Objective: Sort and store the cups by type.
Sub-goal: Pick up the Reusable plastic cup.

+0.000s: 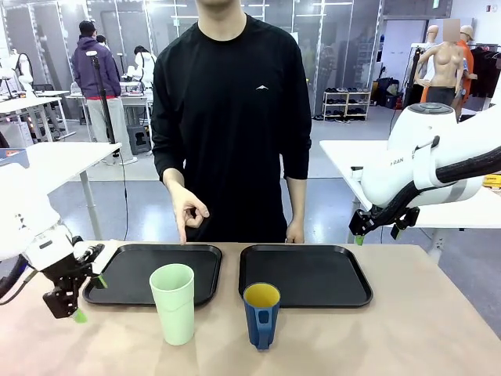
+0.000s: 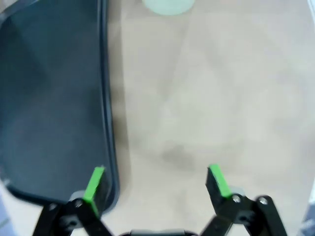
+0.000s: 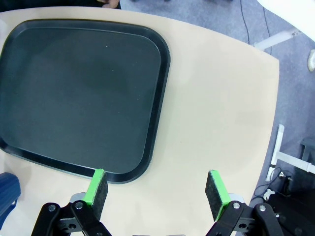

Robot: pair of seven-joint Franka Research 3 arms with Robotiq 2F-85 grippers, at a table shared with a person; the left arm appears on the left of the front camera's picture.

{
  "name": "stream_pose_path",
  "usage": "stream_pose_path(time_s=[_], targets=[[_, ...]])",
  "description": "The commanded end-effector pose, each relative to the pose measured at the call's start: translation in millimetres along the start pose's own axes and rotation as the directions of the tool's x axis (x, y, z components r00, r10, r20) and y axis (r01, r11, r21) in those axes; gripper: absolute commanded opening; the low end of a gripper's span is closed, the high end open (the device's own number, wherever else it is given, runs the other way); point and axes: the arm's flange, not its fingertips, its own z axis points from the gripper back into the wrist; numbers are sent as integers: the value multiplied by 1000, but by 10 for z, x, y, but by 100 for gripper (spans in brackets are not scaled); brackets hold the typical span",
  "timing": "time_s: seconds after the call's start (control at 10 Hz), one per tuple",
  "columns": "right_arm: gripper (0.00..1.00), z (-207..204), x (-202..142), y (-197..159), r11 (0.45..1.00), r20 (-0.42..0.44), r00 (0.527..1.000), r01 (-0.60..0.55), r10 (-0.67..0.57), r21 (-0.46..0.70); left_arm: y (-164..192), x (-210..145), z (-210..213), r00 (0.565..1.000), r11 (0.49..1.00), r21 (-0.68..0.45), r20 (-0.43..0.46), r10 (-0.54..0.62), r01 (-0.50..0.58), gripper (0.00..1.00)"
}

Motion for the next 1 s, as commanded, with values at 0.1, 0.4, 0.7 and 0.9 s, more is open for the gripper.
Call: stream_pose_path(time_s=[0.1,0.4,0.7,0.9], targets=[[100,7,-1,5,1000,1,1000,-1,1,0,20,-270,-94,952,999,-44,305,36,-23,100],[100,7,-1,5,1000,1,1000,-1,1,0,32,-431,-278,808,998,-53,586,64,-41,100],[100,7,-1,5,1000,1,1000,-1,1,0,29,-388,-510,630,1000,-22,777,22,-7,100],[100,7,-1,5,1000,1,1000,-1,1,0,39,-298,-586,515,1000,-7,857,10,-7,100]])
